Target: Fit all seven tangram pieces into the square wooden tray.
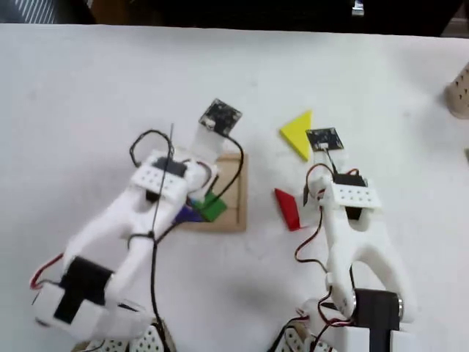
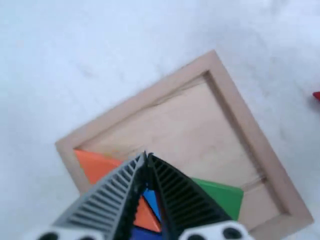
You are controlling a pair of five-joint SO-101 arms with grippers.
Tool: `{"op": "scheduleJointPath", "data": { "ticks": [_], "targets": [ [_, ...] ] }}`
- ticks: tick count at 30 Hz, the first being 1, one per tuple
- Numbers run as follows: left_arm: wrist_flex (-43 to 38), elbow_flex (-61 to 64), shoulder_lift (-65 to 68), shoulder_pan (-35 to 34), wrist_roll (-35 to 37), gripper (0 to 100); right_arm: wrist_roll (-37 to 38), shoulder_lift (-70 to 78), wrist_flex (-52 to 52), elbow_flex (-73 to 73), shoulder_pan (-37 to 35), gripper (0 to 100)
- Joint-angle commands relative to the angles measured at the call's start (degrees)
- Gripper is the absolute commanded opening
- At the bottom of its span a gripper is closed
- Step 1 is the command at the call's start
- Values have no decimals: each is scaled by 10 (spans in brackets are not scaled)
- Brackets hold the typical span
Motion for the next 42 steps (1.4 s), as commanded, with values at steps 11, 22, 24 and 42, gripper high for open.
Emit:
{"op": "scheduleJointPath", "data": {
  "ticks": [11, 22, 24, 42],
  "targets": [
    [-11, 122, -68, 138, 24, 23, 7, -21, -9, -4, -1, 21],
    [4, 122, -64, 103, 51, 23, 7, -21, -9, -4, -1, 21],
    [11, 122, -64, 106, 51, 23, 7, -21, -9, -4, -1, 21],
    [-114, 75, -52, 107, 124, 23, 7, -21, -9, -4, -5, 21]
  ]
}}
